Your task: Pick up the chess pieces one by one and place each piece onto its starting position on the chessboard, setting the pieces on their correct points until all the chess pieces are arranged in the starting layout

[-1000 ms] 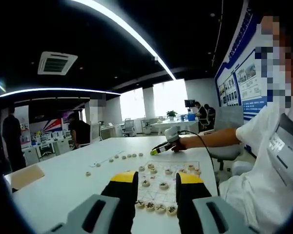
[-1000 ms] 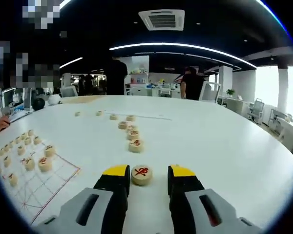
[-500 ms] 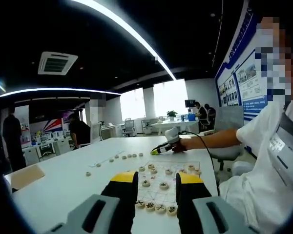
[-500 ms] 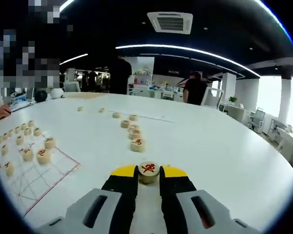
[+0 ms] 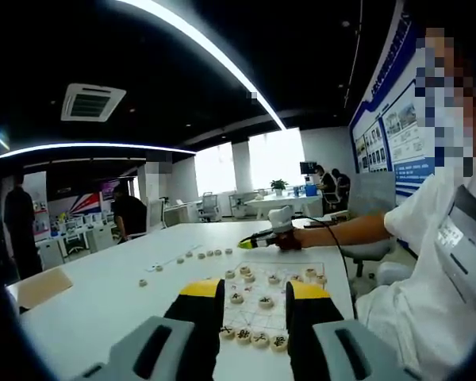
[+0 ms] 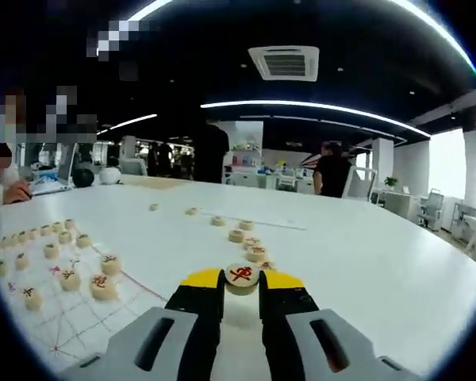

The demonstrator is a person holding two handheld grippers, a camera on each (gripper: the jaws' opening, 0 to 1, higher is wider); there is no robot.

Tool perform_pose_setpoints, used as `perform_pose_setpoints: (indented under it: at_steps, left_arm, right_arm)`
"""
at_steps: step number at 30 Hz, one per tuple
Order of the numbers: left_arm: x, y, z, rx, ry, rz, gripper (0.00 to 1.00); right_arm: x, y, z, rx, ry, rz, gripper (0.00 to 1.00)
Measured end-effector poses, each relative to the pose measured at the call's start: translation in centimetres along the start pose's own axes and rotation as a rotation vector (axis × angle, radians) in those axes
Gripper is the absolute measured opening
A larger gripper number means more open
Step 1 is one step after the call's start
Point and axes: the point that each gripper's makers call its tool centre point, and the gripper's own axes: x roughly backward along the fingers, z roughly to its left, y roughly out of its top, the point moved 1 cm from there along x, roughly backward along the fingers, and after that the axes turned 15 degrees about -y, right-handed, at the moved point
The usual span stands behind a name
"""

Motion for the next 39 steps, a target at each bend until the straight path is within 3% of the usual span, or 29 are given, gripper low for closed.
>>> perform_pose_setpoints:
  at_steps: [4,11,26,28,32,39]
  left_arm:
    - [0.2,0.1,0.1,0.0,0.003,-0.005,0.32]
    - [0.2,0.1,0.1,-0.001,0.003,-0.004,0.32]
    - [0.2,0.2,0.0,0.0,0.002,-0.01,0.32]
    - [0.3,0.3,0.1,0.0,0.004,-0.015,0.32]
    - [0.3,0.2,0.2,0.001,0.008,-0.012,0.32]
    - [0.2,0.2,0.1,-0.002,0.004,-0.009,0.32]
  right_arm:
    - [0.4,0.1,2.3,-0.003,0.108,0.015,0.19]
    - [1.3,-0.6,4.7,0.035,0.23,0.06,0.19]
    - [1.4,-1.2,4.8,0.074,0.227,0.084,0.2]
    - [1.4,-1.1,4.7,0.071,0.225,0.083,0.21]
    - [1.4,-0.9,4.8,0.061,0.233,0.073,0.34]
    - [1.1,-0.2,4.4,0.037,0.219,0.049,0.4]
